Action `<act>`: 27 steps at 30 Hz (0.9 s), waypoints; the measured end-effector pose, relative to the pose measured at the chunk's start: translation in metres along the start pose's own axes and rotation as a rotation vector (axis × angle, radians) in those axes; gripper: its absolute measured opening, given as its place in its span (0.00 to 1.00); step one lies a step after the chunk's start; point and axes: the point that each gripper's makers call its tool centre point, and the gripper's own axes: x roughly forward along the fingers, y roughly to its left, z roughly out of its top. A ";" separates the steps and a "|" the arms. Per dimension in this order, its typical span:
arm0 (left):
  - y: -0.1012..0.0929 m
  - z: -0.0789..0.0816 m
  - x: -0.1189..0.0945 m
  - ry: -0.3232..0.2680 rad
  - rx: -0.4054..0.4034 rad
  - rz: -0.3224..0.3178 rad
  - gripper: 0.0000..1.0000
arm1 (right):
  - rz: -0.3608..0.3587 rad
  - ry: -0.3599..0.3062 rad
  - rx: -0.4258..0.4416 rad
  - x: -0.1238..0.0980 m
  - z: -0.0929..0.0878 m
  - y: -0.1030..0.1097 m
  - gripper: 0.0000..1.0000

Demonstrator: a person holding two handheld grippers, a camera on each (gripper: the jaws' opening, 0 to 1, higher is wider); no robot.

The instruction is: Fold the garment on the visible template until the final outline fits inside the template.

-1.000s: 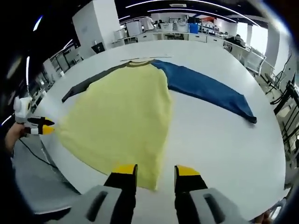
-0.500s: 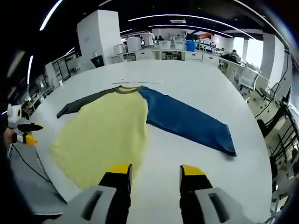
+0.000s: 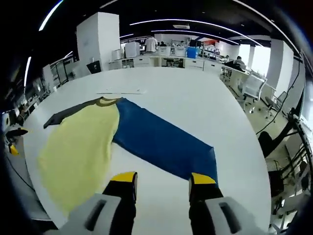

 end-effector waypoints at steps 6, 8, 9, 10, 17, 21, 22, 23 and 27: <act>-0.004 0.003 0.002 0.000 0.035 -0.007 0.99 | -0.014 0.025 -0.006 0.023 0.001 -0.015 0.38; -0.004 0.006 0.003 -0.006 0.040 -0.007 0.99 | -0.018 0.035 -0.017 0.029 -0.001 -0.021 0.37; -0.004 0.007 0.003 -0.008 0.043 -0.010 0.99 | -0.017 0.036 -0.016 0.031 -0.001 -0.023 0.36; -0.004 0.007 0.004 -0.009 0.044 -0.010 0.99 | -0.015 0.039 -0.016 0.033 -0.001 -0.024 0.36; -0.004 0.010 0.008 -0.006 0.051 -0.011 0.99 | -0.021 0.097 -0.064 0.046 -0.013 -0.036 0.28; -0.007 0.010 0.009 -0.002 0.061 -0.014 0.98 | -0.018 0.116 -0.081 0.047 -0.016 -0.040 0.19; -0.008 0.010 0.010 -0.001 0.063 -0.016 0.98 | -0.017 0.118 -0.077 0.047 -0.016 -0.041 0.18; -0.009 0.011 0.010 -0.005 0.063 -0.019 0.97 | -0.018 0.121 -0.076 0.048 -0.017 -0.043 0.17; -0.011 0.012 0.010 -0.003 0.060 -0.020 0.97 | -0.021 0.138 -0.085 0.049 -0.021 -0.046 0.12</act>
